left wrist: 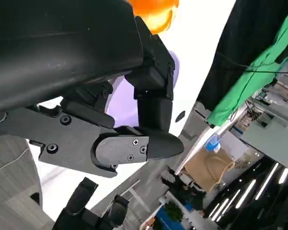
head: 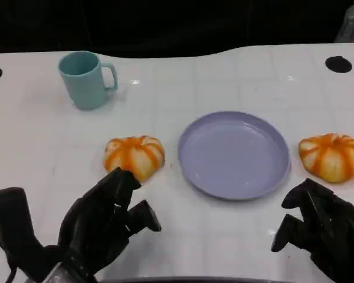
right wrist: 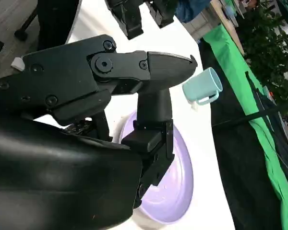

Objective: Grasp the bread from the table and place it into the plate.

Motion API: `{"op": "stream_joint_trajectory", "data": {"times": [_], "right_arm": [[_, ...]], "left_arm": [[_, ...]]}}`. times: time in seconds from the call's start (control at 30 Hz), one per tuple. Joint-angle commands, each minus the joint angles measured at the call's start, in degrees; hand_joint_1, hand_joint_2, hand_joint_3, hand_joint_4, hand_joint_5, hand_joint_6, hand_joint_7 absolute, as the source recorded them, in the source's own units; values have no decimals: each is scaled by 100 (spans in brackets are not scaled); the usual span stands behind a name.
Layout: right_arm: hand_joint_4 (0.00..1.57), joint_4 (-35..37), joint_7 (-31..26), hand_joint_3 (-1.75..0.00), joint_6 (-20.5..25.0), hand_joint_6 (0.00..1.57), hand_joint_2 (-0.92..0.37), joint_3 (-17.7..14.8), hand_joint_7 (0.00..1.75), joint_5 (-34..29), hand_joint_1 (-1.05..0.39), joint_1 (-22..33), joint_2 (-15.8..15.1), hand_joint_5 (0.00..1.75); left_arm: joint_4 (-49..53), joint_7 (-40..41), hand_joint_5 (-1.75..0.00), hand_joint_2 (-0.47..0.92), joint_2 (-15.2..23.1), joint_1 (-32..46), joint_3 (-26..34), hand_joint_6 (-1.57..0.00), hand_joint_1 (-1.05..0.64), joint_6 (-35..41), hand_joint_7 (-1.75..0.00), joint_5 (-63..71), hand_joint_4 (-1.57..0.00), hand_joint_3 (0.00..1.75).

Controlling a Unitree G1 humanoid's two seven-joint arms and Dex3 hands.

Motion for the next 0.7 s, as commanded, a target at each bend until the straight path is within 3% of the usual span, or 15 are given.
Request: {"op": "stream_joint_trajectory", "data": {"times": [0.03,0.33,0.47,0.53,0.57,0.63,0.7], "right_arm": [[67,-22,-3,-39,-49,51,-92,-60,163,64,-48,-5,-12,175],[68,-14,-23,-38,-16,53,-92,-65,163,84,-47,-21,2,175],[69,27,9,-38,-96,52,-92,-34,162,31,-47,-18,-1,175],[69,32,-41,-37,-99,53,-92,-13,161,-10,-48,-32,23,175],[69,25,-77,-37,-84,54,-92,-4,161,-24,-48,-40,38,175],[69,14,-114,-37,-63,54,-92,3,160,-33,-47,-48,52,175],[69,30,-141,-37,-35,55,-92,-3,160,-15,-47,-80,78,175]], "left_arm": [[52,-32,-175,92,69,-39,24,-61,-56,-70,-175,29,-85,43],[40,-14,-175,92,72,-44,27,-60,-56,-68,-175,33,-85,42],[82,-194,-173,92,208,-84,-59,-51,-57,-276,-171,205,-77,45],[72,-173,-164,92,346,-137,-232,-46,-58,-679,-139,700,-63,38],[87,-183,-152,92,424,-165,-327,-46,-56,-913,-114,970,-61,34],[132,-210,-143,92,480,-185,-417,-47,-53,-1175,-97,1235,-59,31],[310,-227,-127,92,837,-344,-707,-46,-50,-1882,-74,2076,-52,24]]}}
